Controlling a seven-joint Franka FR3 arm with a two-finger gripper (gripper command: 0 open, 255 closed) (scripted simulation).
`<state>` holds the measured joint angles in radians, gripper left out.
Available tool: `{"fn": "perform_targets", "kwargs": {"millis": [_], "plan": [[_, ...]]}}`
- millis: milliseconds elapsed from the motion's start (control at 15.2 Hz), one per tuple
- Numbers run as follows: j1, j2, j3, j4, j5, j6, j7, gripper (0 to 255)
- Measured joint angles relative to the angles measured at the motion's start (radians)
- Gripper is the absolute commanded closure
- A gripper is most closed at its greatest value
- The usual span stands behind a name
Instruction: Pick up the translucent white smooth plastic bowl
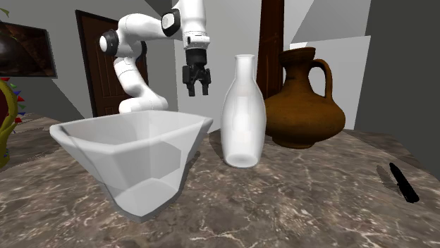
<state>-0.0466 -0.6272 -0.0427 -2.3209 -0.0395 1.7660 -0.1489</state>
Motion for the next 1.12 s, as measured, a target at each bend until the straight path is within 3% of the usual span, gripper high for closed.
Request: {"fn": "perform_targets", "kwargs": {"millis": [726, 1122], "plan": [[-0.087, 0.244, -0.106, 0.162, -0.173, 0.125, -0.144, 0], [-0.123, 0.403, -0.154, 0.317, -0.234, 0.169, -0.212, 0]]}}
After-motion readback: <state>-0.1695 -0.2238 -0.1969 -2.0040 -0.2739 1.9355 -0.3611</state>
